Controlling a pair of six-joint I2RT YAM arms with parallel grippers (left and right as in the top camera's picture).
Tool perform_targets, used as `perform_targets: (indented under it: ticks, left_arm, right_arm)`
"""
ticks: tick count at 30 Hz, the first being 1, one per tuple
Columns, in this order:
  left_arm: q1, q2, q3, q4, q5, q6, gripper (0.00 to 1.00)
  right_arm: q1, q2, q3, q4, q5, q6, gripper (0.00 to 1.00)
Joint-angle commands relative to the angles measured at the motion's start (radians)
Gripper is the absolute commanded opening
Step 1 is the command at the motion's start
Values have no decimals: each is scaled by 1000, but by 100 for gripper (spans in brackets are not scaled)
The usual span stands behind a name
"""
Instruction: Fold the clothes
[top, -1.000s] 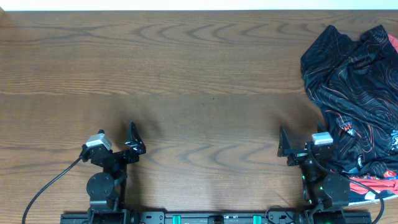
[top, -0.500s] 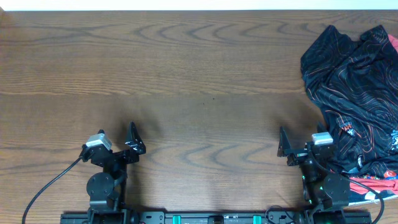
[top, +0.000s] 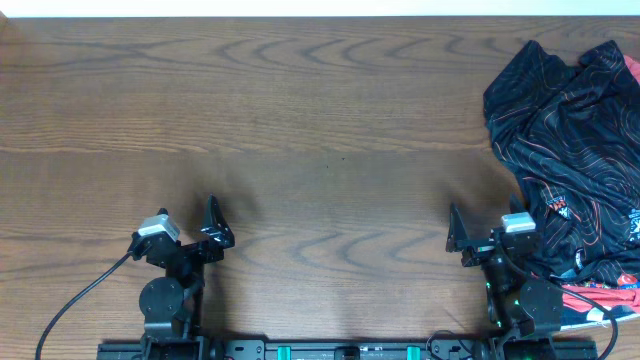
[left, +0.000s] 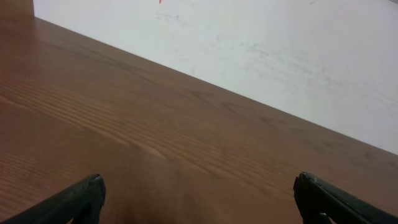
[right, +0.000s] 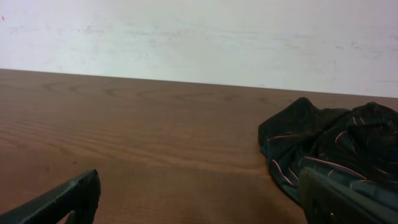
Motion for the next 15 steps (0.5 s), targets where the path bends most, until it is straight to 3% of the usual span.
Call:
perform_targets:
  ticks: [1,11,15]
  left_arm:
    - [4,-4,-33,-13,-24,21,98]
    - [4,11,-33,-14,-22,14,98]
    - [4,37,-23,-20,65,-17,98]
  right_arm:
    - [-8,-2,-1,2,-3,-15,99]
    - [-8,-2,-1,6,-7,29,99]
    - [-8,2,9,-10,10,56,99]
